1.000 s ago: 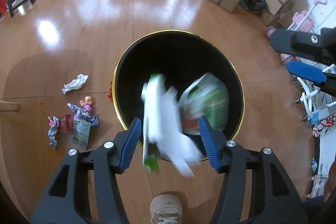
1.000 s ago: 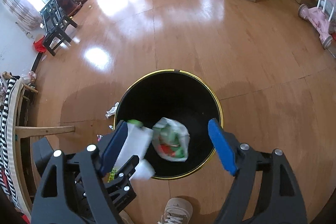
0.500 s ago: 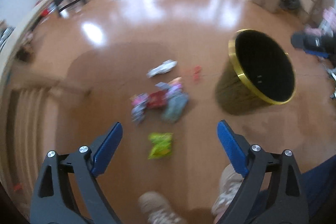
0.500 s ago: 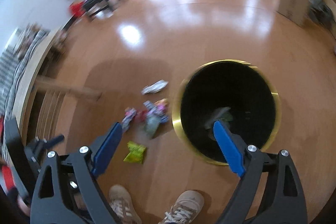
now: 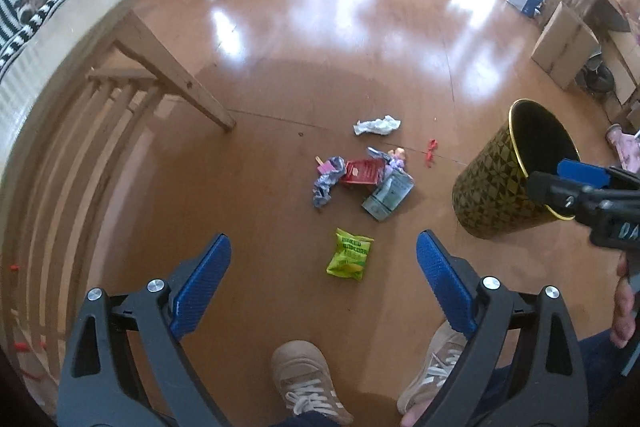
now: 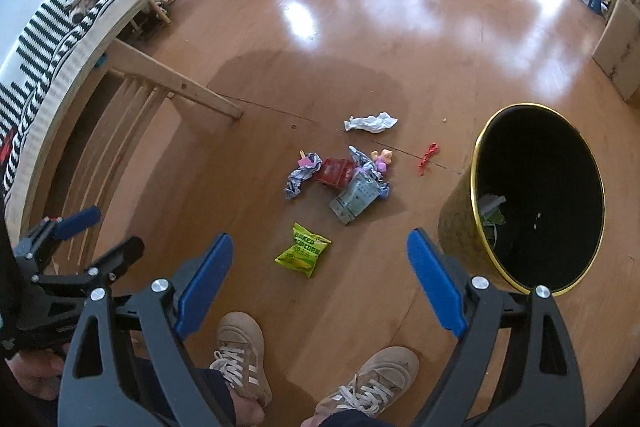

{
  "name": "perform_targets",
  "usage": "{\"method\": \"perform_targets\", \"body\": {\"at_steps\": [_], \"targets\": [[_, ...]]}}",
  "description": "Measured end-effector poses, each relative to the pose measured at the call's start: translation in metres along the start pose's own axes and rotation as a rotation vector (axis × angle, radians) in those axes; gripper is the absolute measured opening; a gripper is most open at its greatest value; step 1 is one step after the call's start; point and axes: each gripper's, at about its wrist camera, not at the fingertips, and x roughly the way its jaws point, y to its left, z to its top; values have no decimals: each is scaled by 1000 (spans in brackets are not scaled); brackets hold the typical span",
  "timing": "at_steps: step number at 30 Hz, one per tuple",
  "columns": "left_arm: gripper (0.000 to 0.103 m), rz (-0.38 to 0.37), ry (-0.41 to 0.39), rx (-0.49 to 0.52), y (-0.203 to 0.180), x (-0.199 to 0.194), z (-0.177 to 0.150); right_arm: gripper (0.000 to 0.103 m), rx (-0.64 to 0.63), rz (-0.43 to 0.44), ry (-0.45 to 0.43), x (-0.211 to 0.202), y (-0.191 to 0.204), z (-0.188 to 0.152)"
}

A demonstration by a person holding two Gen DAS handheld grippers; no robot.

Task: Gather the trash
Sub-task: 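Move both tools back toward the remaining trash pile, then grasp the silver foil with the left tool while the right tool grasps the grey-green packet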

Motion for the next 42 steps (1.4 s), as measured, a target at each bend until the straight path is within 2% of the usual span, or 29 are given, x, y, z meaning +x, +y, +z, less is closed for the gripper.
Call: {"method": "perform_targets", "body": {"at_steps": [3, 8, 14, 19, 25, 31, 34, 40, 42], "targets": [[91, -31, -18, -17, 1, -4, 3, 86, -3, -6, 9, 5, 1, -3], [91, -28, -19, -2, -3, -3, 5, 86, 18, -4, 21, 10, -5, -4], [91, 27, -3, 24, -4, 18, 2, 86, 33, 1, 17, 18, -12, -1], [91, 67, 54, 71, -6, 80, 0, 86, 59, -45, 44, 60, -31, 1], [91, 114, 67, 132, -1, 182, 0, 86, 159, -20, 122, 151, -58, 4], [91, 99, 125, 165, 4, 280, -7, 84, 208, -12, 219, 252, -76, -1], [91, 73, 161, 139, 7, 322, -8, 83, 243, -15, 250, 297, -89, -4], [91, 20, 181, 105, 6, 388, -4, 80, 300, 30, 273, 348, -105, -6], [90, 14, 190, 91, 8, 403, -2, 72, 302, 43, 271, 355, -106, -6]]}}
